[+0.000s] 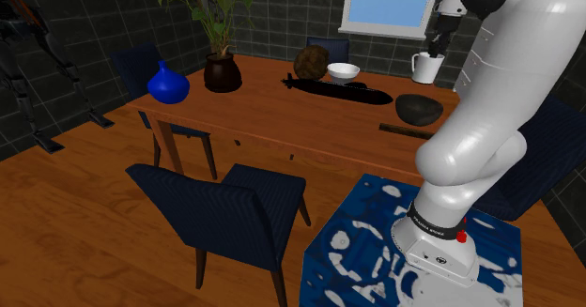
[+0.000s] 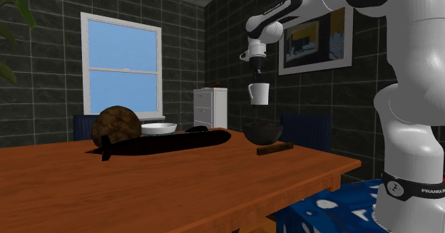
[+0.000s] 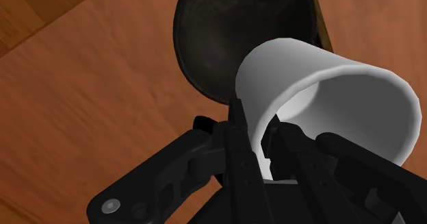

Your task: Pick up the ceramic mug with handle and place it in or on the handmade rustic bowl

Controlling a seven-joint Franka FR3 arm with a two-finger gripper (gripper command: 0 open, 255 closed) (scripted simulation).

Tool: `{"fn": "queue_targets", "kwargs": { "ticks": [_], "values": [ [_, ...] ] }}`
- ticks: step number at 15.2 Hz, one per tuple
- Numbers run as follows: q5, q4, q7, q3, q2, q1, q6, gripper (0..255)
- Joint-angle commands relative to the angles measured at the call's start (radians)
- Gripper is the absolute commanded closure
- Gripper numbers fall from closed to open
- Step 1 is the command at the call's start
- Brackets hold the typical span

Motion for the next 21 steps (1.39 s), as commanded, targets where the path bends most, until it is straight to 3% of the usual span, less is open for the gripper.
{"fn": "queue_targets", "kwargs": {
  "ticks": [1,16,21],
  "values": [
    [0.003,-0.011,-0.014,-0.005,0.006,-0.006,0.015,255],
    [0.029,-0.182,-0.038,-0.005,0.039,-0.009,0.210,255],
    [0.031,-0.189,-0.040,-0.004,0.042,-0.009,0.220,255]
  ]
}}
